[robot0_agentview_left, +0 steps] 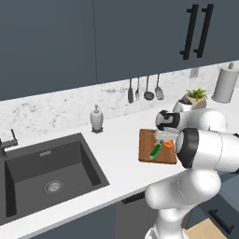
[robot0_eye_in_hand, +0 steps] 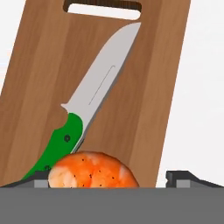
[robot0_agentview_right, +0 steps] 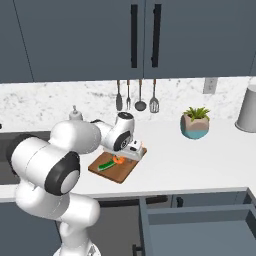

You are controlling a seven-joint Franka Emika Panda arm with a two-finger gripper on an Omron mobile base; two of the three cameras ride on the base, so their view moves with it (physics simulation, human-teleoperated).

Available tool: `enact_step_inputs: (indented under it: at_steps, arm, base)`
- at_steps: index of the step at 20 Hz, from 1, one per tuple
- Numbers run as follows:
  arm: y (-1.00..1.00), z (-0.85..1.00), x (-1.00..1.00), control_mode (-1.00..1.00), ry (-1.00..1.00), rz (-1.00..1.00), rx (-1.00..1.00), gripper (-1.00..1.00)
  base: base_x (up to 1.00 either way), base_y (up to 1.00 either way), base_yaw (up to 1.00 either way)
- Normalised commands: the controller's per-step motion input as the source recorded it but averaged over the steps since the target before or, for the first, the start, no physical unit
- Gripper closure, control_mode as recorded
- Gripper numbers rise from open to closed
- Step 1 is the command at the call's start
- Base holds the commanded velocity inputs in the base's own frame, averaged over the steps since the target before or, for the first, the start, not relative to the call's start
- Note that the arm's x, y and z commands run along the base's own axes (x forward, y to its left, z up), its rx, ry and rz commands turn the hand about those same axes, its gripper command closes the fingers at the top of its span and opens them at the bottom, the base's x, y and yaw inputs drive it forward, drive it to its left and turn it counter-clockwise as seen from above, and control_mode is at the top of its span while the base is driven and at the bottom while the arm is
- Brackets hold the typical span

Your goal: Pick up the knife from the drawer and place it on the cutting board. Then place the meat from the plate to the cutting board.

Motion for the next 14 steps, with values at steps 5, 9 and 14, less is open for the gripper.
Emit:
enact_step_inputs:
  at_steps: [5, 9, 14]
  arm:
    - [0.15, -0.19, 0.0, -1.0, 0.0, 0.0, 0.0, -1.0]
    - [0.03, -0.45, 0.0, -1.0, 0.01, 0.0, 0.01, -1.0]
    - [-0.02, 0.1, 0.0, -1.0, -0.04, 0.0, 0.08, -1.0]
  base:
    - [0.0, 0.0, 0.0]
    - [0.0, 0.0, 0.0]
    - [0.0, 0.0, 0.0]
